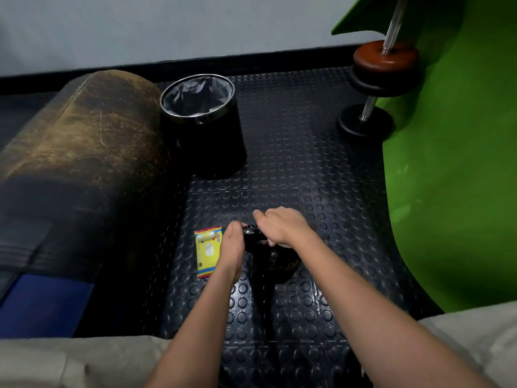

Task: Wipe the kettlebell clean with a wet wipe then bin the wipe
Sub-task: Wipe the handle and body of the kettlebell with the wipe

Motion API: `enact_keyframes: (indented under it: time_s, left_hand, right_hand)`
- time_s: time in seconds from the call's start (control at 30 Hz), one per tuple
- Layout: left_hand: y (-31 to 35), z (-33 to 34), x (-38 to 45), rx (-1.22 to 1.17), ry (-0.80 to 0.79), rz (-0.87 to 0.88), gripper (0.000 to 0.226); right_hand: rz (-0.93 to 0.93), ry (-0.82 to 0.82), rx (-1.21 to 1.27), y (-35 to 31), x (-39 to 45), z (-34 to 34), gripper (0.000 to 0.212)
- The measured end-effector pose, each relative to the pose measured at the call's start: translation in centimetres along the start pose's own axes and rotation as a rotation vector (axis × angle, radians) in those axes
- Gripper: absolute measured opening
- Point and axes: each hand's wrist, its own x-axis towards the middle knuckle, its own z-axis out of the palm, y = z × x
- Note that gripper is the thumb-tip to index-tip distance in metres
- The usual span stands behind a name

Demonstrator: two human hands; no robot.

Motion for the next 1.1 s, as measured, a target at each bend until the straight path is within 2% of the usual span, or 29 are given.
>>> enact_keyframes:
  time_s: [0.13, 0.3, 0.43, 0.5, 0.57, 0.7, 0.77, 0.83, 0.97, 1.1]
  left_hand:
    - [0.0, 0.0, 0.1, -0.004, -0.001, -0.034, 0.030]
    - [0.0, 0.2, 0.7, 0.025, 0.038, -0.039, 0.040]
    - [0.1, 0.1, 0.6, 0.027, 0.035, -0.064, 0.043]
    - [0.2, 0.1, 0.5, 0.022, 0.037, -0.069, 0.044]
    - [0.5, 0.2, 0.4, 0.028, 0.040, -0.069, 0.045]
    - [0.7, 0.2, 0.2, 0.018, 0.045, -0.075, 0.042]
    - [0.7, 0.3, 0.2, 0.012, 0.055, -0.072, 0.040]
    - [0.7, 0.4, 0.3, 0.005, 0.065, -0.053, 0.038]
    - [0.7, 0.3, 0.3, 0.018, 0.073, -0.026, 0.031]
    - [0.9, 0.4, 0.1, 0.036, 0.069, -0.020, 0.029]
  right_hand:
    - [-0.042, 0.200, 0.065, -0.1, -0.5, 1.0, 0.053]
    - [-0.008, 0.428, 0.373, 1.4, -2.0, 2.6, 0.050]
    - [-0.068, 0.662, 0.509, 3.4, -2.2, 4.8, 0.026]
    - [-0.075, 0.734, 0.491, 4.3, -2.6, 5.1, 0.024]
    - [-0.041, 0.750, 0.414, 4.8, -3.1, 4.9, 0.033]
    - [0.139, 0.568, 0.235, 3.5, -2.9, 3.5, 0.053]
    - [0.182, 0.537, 0.179, 2.2, -2.5, 3.2, 0.062]
    - [0.173, 0.551, 0.146, 0.8, -2.6, 3.1, 0.059]
    - [0.110, 0.609, 0.139, -1.4, -3.6, 3.2, 0.037]
    - [0.042, 0.682, 0.126, 0.0, -4.0, 3.5, 0.030]
